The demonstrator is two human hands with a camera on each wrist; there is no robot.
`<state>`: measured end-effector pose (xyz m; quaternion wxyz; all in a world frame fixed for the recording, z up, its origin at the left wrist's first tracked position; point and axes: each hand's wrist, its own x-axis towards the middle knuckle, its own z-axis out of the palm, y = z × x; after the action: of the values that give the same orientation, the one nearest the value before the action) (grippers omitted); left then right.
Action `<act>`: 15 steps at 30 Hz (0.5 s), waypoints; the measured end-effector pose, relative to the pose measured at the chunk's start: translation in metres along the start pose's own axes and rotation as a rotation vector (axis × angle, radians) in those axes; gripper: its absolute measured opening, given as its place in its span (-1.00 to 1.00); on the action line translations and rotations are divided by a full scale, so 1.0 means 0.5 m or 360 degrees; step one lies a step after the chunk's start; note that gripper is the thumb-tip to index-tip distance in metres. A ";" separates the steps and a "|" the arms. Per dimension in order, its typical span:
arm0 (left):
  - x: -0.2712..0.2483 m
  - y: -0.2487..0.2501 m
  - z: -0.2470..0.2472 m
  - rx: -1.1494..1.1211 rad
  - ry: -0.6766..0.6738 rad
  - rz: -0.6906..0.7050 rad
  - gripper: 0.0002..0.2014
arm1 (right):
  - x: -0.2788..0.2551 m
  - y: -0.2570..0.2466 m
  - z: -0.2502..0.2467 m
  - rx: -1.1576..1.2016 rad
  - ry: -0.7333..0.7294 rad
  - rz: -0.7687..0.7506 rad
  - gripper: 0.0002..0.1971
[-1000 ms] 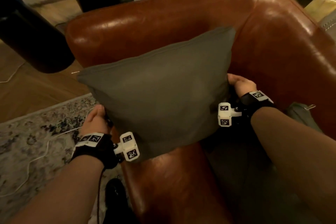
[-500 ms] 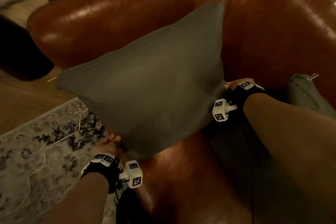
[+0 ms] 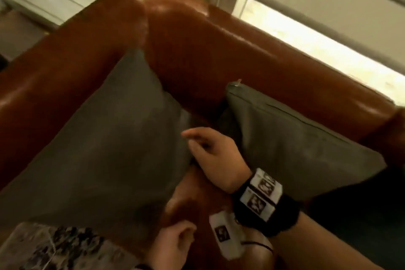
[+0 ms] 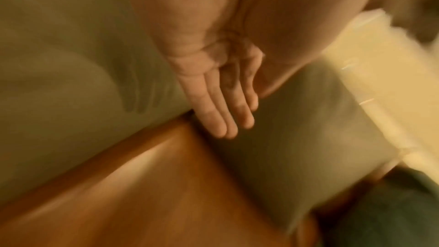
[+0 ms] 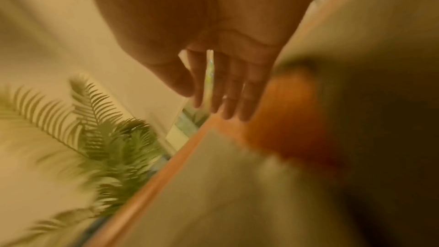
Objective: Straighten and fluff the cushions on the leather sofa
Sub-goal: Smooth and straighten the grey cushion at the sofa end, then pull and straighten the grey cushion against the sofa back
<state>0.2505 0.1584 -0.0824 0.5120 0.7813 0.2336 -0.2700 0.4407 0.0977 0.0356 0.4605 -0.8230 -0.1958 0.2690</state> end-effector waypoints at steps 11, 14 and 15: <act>0.295 0.419 -0.137 -0.0217 0.0559 0.0363 -0.59 | -0.210 0.340 -0.396 0.0012 0.1798 0.1229 -0.48; 0.328 0.449 -0.116 -0.0275 0.0675 0.0452 -0.73 | -0.199 0.385 -0.412 0.0381 0.1666 0.1254 -0.55; 0.336 0.448 -0.116 -0.0337 0.0752 0.0480 -0.77 | -0.202 0.390 -0.415 0.0389 0.1709 0.1209 -0.61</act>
<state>0.5300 0.1448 -0.0233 0.5566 0.7905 0.2543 0.0243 0.5059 -0.1925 -0.0169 0.4573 -0.7962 0.3959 -0.0141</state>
